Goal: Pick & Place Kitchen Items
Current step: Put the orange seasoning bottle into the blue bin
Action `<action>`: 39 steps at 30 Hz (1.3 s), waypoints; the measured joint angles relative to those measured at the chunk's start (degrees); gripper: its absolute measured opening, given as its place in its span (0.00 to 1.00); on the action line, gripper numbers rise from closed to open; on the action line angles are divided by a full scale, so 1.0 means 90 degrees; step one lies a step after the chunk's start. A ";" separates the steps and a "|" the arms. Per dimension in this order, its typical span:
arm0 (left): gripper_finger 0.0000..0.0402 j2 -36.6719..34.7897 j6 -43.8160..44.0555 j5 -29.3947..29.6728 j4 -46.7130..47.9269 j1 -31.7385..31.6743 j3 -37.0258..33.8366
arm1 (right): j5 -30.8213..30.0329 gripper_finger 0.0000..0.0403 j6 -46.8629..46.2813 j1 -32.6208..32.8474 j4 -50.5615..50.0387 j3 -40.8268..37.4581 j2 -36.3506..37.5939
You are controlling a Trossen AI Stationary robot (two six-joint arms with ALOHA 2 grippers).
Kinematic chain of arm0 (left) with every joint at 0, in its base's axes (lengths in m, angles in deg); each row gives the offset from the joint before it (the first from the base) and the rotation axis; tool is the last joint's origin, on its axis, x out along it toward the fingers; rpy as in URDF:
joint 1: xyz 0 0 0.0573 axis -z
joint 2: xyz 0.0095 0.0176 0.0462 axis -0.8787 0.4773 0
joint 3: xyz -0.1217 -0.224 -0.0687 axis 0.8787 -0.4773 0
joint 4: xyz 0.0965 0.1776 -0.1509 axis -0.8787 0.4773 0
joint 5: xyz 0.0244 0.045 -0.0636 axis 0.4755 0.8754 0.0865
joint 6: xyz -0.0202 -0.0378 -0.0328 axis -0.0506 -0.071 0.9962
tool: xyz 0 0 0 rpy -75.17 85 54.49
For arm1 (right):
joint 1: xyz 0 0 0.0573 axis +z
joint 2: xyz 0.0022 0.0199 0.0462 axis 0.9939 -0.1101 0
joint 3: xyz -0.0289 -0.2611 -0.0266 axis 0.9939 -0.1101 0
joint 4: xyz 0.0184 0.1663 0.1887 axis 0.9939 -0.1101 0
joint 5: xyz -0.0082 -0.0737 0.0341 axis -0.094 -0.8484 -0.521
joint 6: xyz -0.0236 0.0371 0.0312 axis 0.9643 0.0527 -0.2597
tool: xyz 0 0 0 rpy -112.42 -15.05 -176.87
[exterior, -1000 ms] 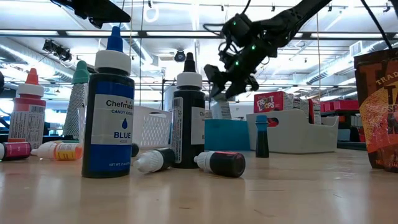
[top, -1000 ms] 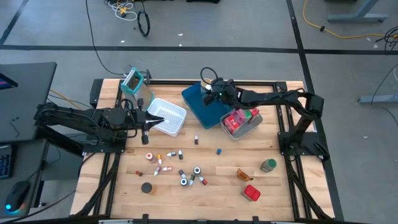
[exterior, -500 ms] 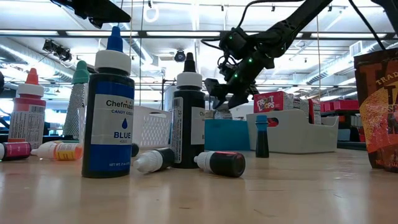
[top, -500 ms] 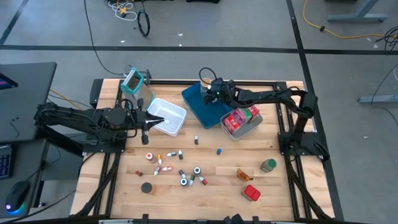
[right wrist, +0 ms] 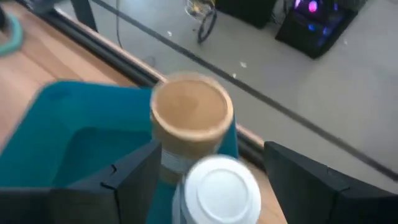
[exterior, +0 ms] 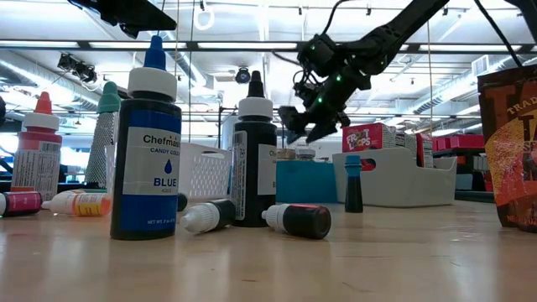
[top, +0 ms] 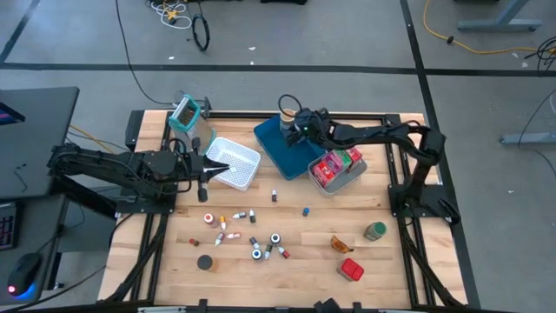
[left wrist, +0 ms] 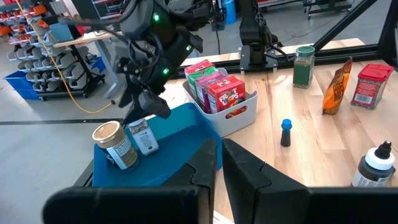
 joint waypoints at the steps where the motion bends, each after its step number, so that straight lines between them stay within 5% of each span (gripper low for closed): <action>1: 0.08 0.0000 0.0000 0.0000 0.0000 0.0001 0.0000 | 0.0009 0.72 0.0048 0.0029 0.0019 0.0002 0.0067; 14: 0.08 0.0000 0.1318 -0.0058 0.0054 0.0000 0.0000 | 0.1855 0.68 -0.0119 0.0848 -0.0091 0.0002 0.1405; 19: 0.08 0.0000 0.0960 -0.0642 0.0067 -0.0001 0.0000 | 0.2561 0.68 0.0263 0.1396 -0.0478 0.0002 0.1739; 26: 0.15 0.0374 0.0879 -0.2112 -0.0139 0.0020 0.0000 | 0.2625 0.68 0.1063 0.2518 -0.0747 0.0002 0.1799; 39: 0.33 0.1667 0.0305 -0.1962 -0.1162 0.1214 0.0106 | 0.2616 0.68 0.1886 0.3780 -0.1035 0.0002 0.1796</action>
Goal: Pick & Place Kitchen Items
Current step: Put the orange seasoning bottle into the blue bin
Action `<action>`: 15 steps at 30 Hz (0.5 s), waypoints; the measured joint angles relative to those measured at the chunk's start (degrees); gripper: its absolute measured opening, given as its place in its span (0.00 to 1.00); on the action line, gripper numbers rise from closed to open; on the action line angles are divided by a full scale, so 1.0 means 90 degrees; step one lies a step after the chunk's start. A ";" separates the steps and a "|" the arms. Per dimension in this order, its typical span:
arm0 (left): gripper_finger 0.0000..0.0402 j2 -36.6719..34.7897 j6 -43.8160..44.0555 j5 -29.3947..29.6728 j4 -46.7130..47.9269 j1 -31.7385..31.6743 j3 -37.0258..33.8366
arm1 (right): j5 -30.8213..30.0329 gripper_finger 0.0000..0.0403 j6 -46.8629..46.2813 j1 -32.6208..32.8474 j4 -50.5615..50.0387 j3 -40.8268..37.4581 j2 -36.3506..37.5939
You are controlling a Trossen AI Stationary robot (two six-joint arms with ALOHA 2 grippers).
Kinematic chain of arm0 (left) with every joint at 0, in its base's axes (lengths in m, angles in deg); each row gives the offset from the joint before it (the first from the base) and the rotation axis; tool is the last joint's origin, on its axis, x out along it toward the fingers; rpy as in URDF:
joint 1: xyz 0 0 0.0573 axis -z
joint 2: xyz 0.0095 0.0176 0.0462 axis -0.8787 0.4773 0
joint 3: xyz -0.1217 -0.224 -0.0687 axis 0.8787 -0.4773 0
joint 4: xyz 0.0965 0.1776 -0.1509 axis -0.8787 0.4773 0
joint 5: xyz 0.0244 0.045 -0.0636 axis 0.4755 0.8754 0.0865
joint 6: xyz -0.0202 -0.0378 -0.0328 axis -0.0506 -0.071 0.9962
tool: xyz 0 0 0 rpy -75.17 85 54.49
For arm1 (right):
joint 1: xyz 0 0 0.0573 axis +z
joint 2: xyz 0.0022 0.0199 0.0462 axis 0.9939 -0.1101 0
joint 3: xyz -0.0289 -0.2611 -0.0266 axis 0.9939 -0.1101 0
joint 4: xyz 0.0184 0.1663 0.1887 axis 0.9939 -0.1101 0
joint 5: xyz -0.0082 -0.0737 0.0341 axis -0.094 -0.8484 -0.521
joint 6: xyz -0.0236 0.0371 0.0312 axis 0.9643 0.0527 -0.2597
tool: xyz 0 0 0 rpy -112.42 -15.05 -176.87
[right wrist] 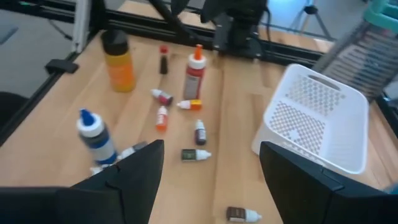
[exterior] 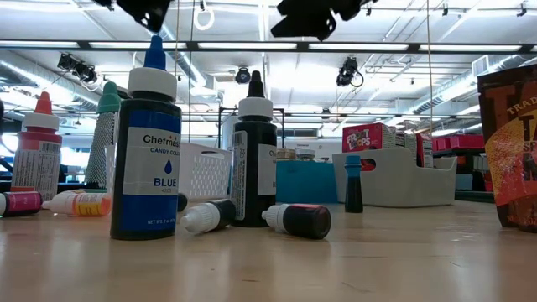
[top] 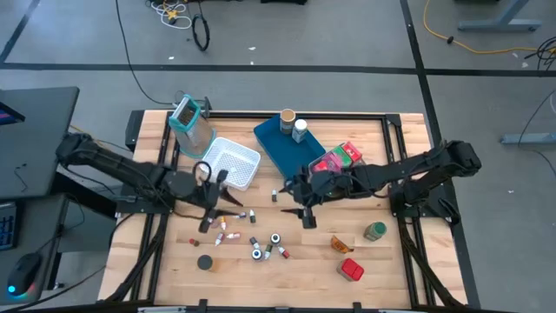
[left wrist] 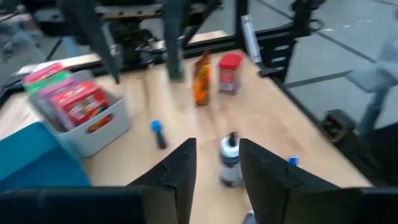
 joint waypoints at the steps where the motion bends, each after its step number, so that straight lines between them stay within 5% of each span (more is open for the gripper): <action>1: 0.34 -0.0002 -0.0001 0.0055 -0.0005 0.0148 0.0029 | 0.0002 0.68 0.0071 0.0038 0.0002 0.0000 0.0000; 15: 0.56 0.0004 0.0512 0.0400 -0.0007 0.2447 0.0060 | -0.0062 0.68 0.0301 0.0111 0.0075 0.0000 -0.0002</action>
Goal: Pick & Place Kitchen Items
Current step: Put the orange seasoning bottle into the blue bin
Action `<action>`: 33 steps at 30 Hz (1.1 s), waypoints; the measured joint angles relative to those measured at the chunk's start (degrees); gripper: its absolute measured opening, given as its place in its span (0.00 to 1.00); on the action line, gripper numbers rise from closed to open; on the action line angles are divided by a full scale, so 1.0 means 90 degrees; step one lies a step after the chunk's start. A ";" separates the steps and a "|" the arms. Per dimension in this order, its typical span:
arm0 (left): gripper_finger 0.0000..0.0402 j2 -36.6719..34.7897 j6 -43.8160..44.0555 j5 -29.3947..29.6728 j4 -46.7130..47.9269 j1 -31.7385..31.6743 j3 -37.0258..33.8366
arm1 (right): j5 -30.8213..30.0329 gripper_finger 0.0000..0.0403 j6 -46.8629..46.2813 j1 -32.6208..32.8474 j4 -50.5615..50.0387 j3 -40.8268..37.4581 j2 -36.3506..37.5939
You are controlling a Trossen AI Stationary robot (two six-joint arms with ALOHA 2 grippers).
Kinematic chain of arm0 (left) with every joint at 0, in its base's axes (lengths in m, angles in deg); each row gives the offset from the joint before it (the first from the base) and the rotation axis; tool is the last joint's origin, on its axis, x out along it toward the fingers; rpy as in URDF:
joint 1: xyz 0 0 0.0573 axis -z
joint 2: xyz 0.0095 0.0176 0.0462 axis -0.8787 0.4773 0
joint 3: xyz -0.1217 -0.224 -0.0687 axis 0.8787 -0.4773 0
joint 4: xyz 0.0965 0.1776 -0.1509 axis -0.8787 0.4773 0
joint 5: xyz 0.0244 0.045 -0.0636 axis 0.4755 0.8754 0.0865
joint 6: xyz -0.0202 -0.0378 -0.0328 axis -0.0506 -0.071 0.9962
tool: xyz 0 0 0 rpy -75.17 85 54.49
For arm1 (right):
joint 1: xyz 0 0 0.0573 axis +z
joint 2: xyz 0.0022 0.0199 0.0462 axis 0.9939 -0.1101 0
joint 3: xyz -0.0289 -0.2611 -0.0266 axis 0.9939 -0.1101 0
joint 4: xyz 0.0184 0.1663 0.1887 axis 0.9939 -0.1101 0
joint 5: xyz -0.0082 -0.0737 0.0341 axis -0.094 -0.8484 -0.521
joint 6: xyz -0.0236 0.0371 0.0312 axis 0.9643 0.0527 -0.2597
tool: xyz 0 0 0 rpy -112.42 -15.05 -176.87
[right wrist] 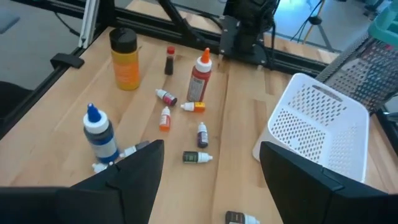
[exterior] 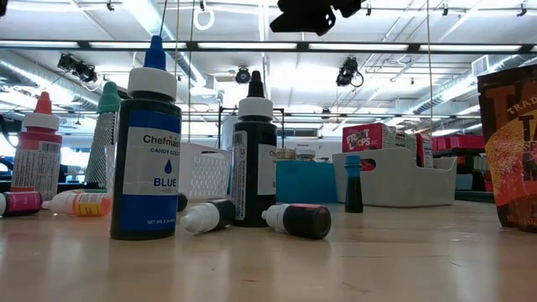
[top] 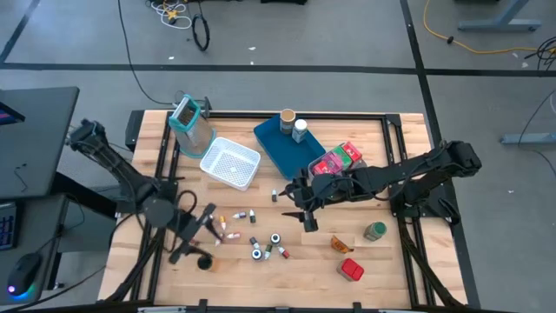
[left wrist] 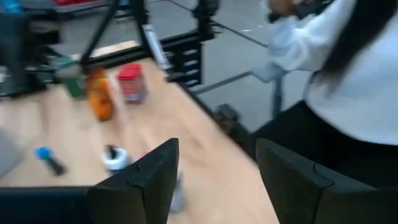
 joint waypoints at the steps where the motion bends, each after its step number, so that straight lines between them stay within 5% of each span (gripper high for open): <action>1: 0.57 0.0000 0.0091 0.0002 -0.0001 0.0146 0.0000 | -0.0001 0.68 0.0000 0.0000 0.0036 0.0000 0.0000; 13: 0.55 0.0390 0.1154 0.0260 0.0083 0.1168 0.0002 | 0.0001 0.68 0.0025 -0.0002 0.0090 0.0000 0.0000; 33: 0.59 0.1505 0.1908 0.0589 0.0323 0.1187 0.0002 | 0.0003 0.68 -0.0340 0.0000 0.0089 0.0000 -0.0002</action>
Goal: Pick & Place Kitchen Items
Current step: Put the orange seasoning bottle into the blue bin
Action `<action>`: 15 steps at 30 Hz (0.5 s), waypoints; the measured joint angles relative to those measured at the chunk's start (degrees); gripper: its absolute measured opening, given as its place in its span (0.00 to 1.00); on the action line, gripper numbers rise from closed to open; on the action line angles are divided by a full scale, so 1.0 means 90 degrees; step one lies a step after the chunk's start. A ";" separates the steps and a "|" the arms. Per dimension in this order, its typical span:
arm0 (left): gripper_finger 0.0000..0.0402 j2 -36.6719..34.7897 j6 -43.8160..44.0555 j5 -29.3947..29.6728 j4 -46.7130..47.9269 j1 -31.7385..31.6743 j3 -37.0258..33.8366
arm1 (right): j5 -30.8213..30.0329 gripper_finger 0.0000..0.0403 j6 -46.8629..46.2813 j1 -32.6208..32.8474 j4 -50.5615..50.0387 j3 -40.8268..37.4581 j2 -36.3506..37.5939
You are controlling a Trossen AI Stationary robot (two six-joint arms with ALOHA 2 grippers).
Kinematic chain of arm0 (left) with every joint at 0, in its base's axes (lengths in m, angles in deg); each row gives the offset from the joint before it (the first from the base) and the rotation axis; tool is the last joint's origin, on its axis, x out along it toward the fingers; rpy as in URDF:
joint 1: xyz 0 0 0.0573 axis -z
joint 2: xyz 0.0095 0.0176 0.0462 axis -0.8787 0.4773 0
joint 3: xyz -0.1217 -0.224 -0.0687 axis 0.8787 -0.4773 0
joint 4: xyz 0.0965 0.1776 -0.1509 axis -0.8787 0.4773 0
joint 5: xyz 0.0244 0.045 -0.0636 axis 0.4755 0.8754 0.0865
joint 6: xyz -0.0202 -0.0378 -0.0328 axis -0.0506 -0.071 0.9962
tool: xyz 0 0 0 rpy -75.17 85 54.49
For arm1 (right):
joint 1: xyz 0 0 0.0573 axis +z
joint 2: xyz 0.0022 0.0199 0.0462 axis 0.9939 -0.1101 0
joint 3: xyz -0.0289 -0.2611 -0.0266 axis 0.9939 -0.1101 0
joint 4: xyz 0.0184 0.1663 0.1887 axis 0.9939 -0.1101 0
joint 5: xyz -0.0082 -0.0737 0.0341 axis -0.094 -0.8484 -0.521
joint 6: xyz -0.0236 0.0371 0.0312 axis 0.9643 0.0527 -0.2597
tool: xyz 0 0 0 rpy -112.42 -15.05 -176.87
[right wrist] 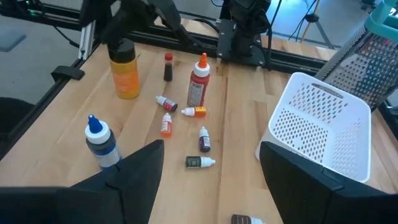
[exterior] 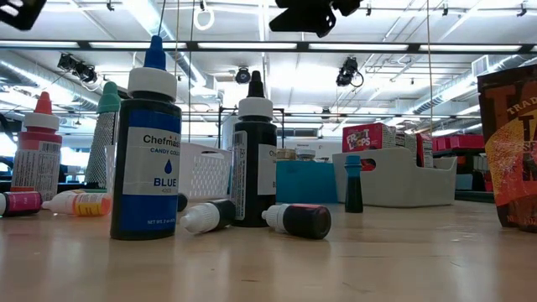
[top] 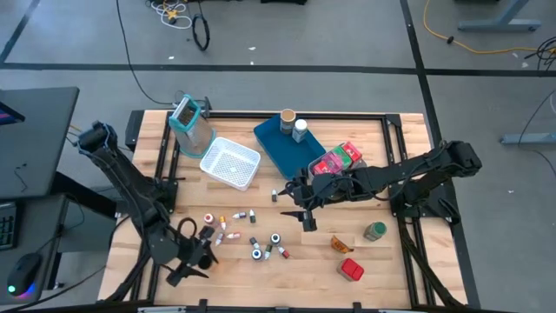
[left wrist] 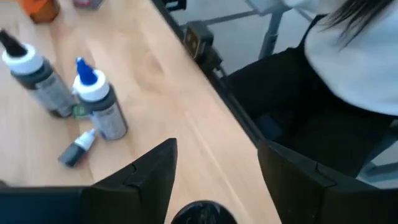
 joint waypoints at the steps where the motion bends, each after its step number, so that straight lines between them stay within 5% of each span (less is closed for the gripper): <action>1: 0.60 0.0027 0.0057 0.0001 0.0059 0.0002 0.0000 | 0.0000 0.68 0.0000 0.0001 0.0001 0.0000 0.0000; 15: 0.69 0.0077 0.0785 -0.0048 0.0808 0.0022 -0.0192 | 0.0002 0.68 0.0000 0.0001 -0.0033 0.0000 -0.0002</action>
